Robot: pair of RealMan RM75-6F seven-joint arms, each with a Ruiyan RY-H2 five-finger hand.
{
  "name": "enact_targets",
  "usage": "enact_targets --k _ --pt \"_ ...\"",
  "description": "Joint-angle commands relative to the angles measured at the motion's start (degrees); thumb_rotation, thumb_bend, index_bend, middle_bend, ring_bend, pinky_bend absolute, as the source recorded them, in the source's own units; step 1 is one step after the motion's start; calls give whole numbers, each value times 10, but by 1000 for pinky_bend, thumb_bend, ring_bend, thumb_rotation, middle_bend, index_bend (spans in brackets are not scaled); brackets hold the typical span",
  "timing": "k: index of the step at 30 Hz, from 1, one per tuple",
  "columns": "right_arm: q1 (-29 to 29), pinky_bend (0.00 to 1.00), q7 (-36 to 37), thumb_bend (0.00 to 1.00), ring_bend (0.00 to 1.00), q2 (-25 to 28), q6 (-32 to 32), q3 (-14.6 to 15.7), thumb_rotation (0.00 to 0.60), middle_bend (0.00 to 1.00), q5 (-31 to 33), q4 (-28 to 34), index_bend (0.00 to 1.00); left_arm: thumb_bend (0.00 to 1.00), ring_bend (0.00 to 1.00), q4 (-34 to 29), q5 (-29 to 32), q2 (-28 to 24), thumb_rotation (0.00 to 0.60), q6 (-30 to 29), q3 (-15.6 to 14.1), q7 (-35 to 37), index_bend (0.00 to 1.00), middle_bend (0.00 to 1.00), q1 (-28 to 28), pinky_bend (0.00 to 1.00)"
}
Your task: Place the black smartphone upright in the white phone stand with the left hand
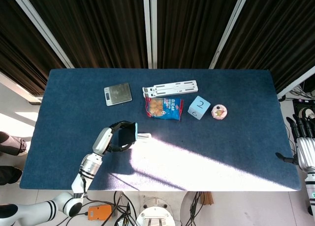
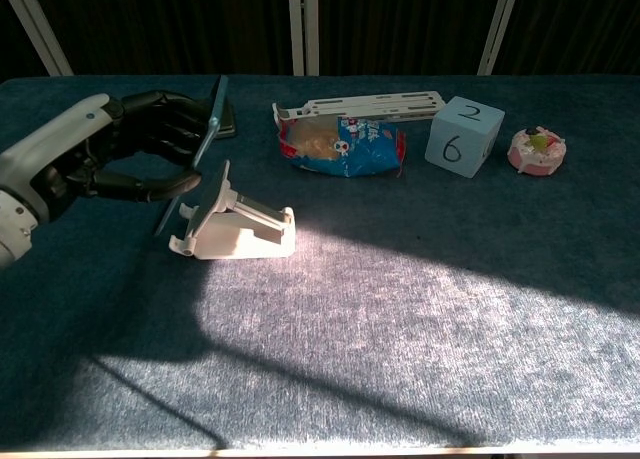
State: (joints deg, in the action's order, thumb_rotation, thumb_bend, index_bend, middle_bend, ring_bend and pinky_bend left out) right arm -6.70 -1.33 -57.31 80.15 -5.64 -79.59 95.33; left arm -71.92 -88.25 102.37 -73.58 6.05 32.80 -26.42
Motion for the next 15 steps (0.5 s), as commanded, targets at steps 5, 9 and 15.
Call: enact_targets --k 5,9,15 --pt "0 9 3 46 0 0 -3 0 600 0 1 -2 0 310 326 21 1 27 600 -8 -3 -2 381 470 -1 398" --pt "-1 9 4 46 0 0 -5 -1 600 0 2 -3 0 309 327 38 -1 39 600 -14 -5 -5 381 470 0 398" --pt "-1 9 5 46 0 -1 -7 0 600 0 4 -5 0 308 326 53 2 48 600 -15 -6 1 381 470 1 398"
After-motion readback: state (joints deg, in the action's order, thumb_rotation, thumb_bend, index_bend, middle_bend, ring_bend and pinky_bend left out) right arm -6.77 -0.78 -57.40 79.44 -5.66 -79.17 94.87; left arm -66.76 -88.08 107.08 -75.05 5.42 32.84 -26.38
